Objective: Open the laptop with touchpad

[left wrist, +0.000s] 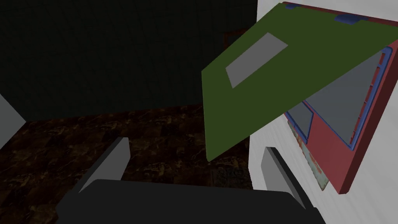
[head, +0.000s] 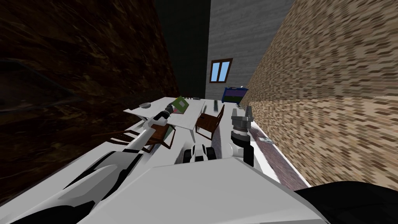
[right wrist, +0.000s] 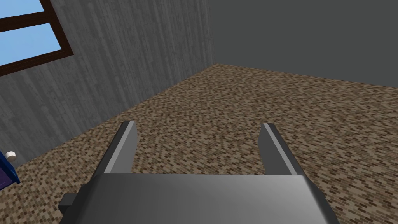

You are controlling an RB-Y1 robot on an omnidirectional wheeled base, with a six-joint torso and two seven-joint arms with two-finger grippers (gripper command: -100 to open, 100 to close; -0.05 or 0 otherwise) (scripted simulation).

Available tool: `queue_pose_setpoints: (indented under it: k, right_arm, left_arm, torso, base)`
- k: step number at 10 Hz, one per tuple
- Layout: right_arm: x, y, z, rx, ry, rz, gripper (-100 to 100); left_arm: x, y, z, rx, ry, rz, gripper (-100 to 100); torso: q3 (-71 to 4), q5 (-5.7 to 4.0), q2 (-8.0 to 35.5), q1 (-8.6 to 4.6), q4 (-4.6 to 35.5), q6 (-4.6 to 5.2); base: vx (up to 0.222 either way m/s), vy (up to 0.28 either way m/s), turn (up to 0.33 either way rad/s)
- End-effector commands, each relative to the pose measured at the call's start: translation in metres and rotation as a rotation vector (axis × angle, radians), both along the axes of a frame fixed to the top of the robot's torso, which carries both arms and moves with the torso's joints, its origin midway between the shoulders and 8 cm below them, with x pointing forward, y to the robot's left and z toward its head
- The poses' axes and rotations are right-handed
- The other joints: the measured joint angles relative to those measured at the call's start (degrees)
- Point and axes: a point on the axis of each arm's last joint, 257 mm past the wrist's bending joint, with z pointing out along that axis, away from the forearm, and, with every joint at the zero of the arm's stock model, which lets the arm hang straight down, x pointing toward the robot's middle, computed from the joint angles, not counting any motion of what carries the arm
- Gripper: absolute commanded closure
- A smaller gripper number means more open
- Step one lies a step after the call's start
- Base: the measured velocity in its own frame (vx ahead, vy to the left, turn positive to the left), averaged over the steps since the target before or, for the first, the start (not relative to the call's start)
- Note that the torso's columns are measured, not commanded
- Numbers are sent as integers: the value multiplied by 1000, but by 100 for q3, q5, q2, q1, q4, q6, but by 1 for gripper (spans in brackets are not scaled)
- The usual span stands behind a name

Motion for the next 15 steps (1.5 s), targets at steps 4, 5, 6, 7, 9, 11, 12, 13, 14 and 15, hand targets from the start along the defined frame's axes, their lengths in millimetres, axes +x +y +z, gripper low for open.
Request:
queue_pose_setpoints:
  k: [4,5,6,7,9,11,12,13,14,15]
  right_arm:
    - [0,0,0,0,0,0,0]
    - [0,0,0,0,1,0,0]
    - [0,0,0,0,0,0,0]
    - [0,0,0,0,1,0,0]
    - [0,0,0,0,1,0,0]
    - [0,0,0,0,1,0,0]
    - [0,0,0,0,0,0,0]
    - [0,0,0,0,0,0,0]
    - [0,0,0,0,1,0,0]
    - [0,0,0,0,0,0,0]
  left_arm:
    - [4,35,26,10,-19,48,-100]
    - [4,35,26,10,-19,48,-100]
    - [5,41,26,19,-13,60,-100]
    - [7,61,24,55,8,102,-100]
    - [9,75,24,83,24,131,-100]
    - [10,88,24,111,39,160,-100]
    - [10,100,25,136,52,184,-100]
    - [11,109,26,155,63,203,-100]
    - [11,102,24,141,56,191,-100]
    - [12,104,23,144,58,193,-100]
  torso:
    - [-40,5,-68,16,-19,-1]
    - [-46,7,-74,22,-22,0]
    - [-31,8,-48,26,-16,0]
    - [-12,7,-19,22,-6,0]
    - [-7,4,-12,12,-3,0]
    - [-8,2,-14,6,-4,-1]
    - [-4,4,-7,12,-2,-1]
    - [-4,5,-8,16,-2,0]
    - [-8,5,-13,16,-3,-1]
    - [1,5,3,14,0,-2]
  base:
    - [-69,-45,-29]
    - [80,-7,-1]
    - [69,2,-13]
    - [130,13,-50]
    - [122,3,-25]
    - [122,-7,-32]
    - [106,4,-39]
    - [114,5,-54]
    - [52,4,-11]
    - [11,1,1]
